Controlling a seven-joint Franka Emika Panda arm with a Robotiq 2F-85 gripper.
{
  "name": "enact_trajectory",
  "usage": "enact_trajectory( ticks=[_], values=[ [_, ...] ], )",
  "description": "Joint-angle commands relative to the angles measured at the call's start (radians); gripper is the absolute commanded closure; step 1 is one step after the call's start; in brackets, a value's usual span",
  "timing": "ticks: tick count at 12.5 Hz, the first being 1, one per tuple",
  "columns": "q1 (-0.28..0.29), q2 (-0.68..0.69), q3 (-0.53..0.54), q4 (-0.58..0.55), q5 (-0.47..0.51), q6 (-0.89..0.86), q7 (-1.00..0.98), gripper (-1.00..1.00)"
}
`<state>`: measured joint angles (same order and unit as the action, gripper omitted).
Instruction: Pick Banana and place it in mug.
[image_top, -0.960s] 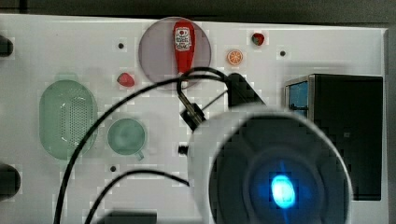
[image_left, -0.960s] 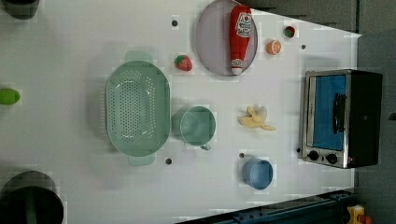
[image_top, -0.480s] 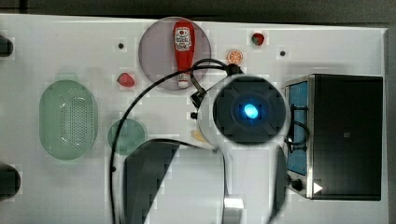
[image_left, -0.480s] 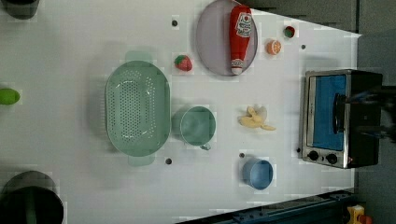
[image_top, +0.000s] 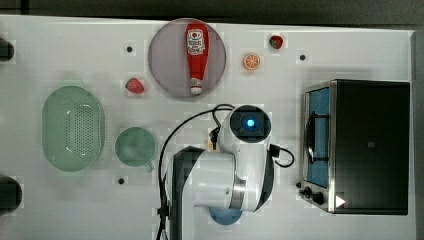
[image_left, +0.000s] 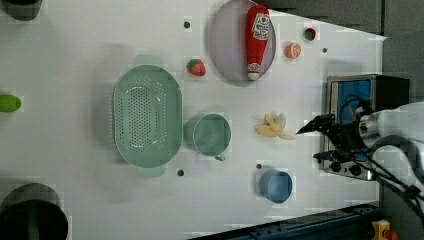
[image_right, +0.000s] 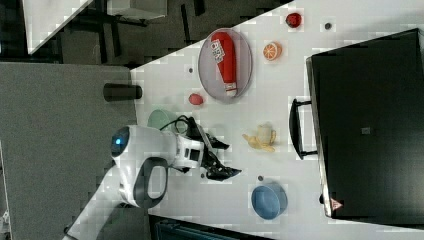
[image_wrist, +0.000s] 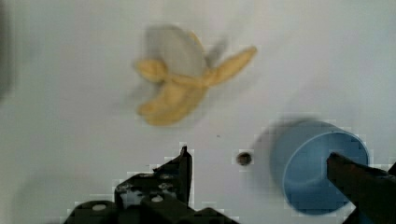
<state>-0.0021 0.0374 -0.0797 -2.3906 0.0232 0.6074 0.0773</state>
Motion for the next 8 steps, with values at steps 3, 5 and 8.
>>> enact_trajectory(
  ticks=[3,5,8],
  values=[
    [-0.010,0.080,0.034,-0.040,-0.010,0.295,-0.030,-1.00],
    [-0.009,0.150,0.035,-0.056,-0.010,0.393,-0.030,-1.00],
    [-0.009,0.251,0.042,-0.066,-0.010,0.505,-0.030,-1.00]
  ],
)
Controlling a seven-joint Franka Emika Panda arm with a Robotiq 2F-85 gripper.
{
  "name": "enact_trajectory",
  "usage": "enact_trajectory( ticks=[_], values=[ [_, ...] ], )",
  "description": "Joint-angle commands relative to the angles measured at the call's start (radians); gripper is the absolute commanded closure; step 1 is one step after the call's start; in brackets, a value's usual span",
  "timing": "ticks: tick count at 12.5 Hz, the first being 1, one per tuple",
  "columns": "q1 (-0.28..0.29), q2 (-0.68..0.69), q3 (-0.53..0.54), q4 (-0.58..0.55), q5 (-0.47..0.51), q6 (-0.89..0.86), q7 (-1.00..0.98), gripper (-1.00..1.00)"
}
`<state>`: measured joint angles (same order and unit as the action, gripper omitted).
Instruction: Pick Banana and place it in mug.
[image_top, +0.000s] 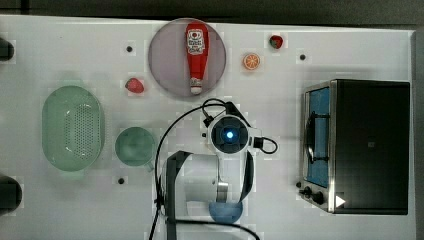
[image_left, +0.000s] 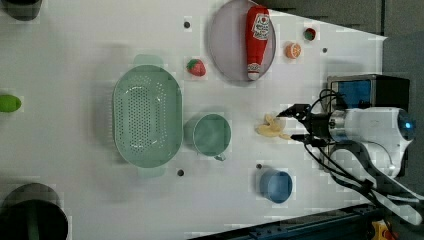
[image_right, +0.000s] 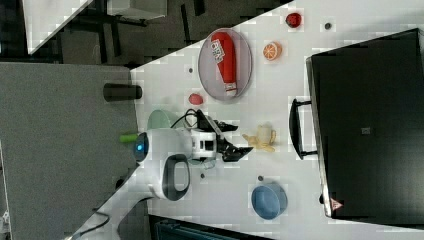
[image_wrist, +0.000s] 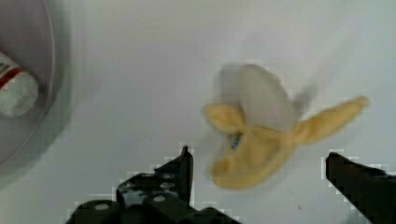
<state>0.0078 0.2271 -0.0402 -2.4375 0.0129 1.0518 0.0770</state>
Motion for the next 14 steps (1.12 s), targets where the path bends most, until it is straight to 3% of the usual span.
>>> enact_trajectory(
  ticks=[1,4,10,14],
  values=[
    [-0.018,0.089,0.005,-0.019,0.001,0.098,-0.030,-1.00],
    [-0.019,0.144,0.020,-0.021,0.001,0.157,-0.029,-0.94],
    [-0.021,0.138,0.018,-0.021,0.001,0.189,-0.029,0.45],
    [-0.035,0.020,0.004,-0.018,0.002,0.115,-0.029,0.46]
  ],
)
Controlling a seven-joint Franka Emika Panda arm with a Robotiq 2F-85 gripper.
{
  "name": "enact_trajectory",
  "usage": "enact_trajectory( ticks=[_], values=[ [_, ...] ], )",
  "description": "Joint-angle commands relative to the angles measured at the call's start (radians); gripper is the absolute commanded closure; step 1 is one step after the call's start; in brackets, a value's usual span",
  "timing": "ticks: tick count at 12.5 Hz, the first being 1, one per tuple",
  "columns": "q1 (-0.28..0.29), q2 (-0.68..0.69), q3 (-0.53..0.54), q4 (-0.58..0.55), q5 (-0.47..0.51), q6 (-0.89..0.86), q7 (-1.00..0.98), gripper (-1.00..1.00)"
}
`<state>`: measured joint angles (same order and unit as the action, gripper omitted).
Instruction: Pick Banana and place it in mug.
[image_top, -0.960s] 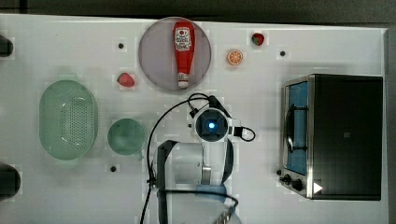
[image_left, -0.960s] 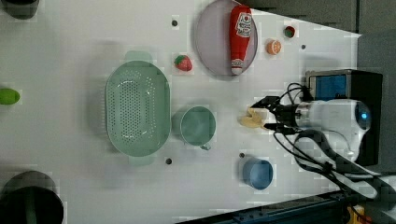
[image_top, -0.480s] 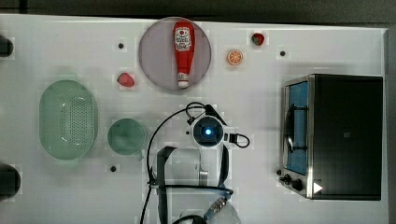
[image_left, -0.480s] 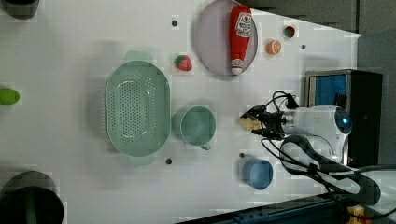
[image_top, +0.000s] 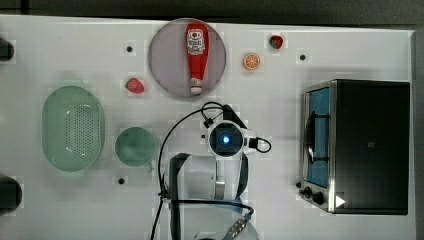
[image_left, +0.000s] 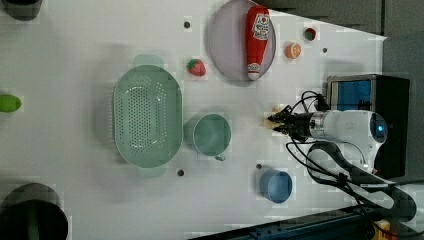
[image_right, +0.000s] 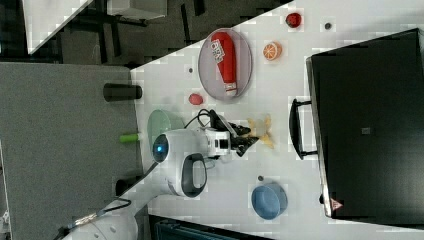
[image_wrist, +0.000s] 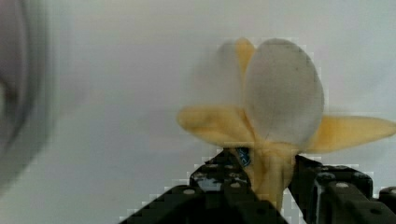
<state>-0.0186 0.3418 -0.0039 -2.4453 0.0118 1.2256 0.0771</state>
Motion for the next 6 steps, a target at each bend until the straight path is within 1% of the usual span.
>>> enact_trajectory(
  ticks=[1,3,5,6],
  values=[
    [-0.009,-0.155,-0.038,-0.003,0.003,-0.124,-0.029,0.46],
    [-0.009,-0.289,-0.056,0.027,0.002,-0.315,-0.030,0.46],
    [-0.010,-0.422,-0.066,0.097,0.002,-0.528,-0.030,0.46],
    [-0.010,-0.467,-0.068,0.129,0.002,-0.622,-0.030,0.46]
  ],
)
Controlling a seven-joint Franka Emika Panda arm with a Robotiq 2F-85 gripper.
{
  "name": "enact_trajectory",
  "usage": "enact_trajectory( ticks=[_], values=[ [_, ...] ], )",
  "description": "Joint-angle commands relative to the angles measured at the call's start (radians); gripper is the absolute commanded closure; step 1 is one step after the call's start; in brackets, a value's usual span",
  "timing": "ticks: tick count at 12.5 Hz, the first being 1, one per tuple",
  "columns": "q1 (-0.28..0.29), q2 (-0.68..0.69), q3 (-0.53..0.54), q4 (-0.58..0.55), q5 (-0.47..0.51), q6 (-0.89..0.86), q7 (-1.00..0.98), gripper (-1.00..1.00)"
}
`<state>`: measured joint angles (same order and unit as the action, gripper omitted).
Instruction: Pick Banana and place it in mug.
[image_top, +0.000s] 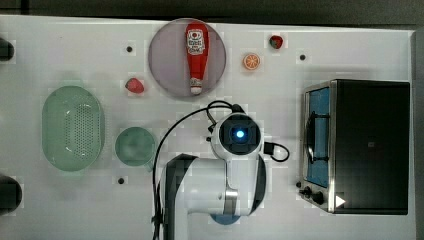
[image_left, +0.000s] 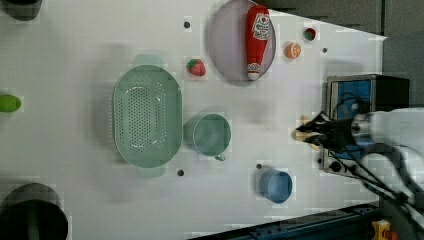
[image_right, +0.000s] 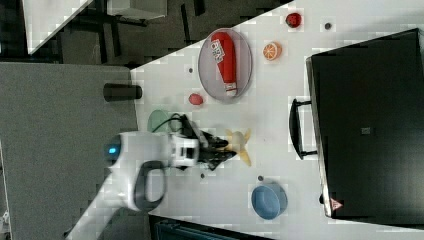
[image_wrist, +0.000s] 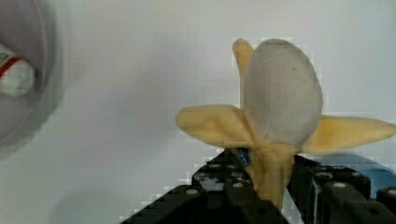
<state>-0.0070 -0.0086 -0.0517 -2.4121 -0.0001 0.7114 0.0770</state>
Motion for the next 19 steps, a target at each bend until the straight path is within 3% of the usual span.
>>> enact_trajectory(
  ticks=[1,5,10,13,19],
  values=[
    [-0.019,-0.151,-0.017,0.125,0.014,-0.192,-0.030,0.46],
    [-0.001,-0.233,0.061,0.163,0.014,-0.281,0.060,0.46],
    [0.024,-0.235,0.258,0.165,0.052,-0.306,0.239,0.46],
    [0.033,-0.198,0.376,0.164,0.116,-0.251,0.357,0.46],
    [0.036,-0.003,0.534,0.151,0.108,-0.058,0.685,0.46]
  ],
)
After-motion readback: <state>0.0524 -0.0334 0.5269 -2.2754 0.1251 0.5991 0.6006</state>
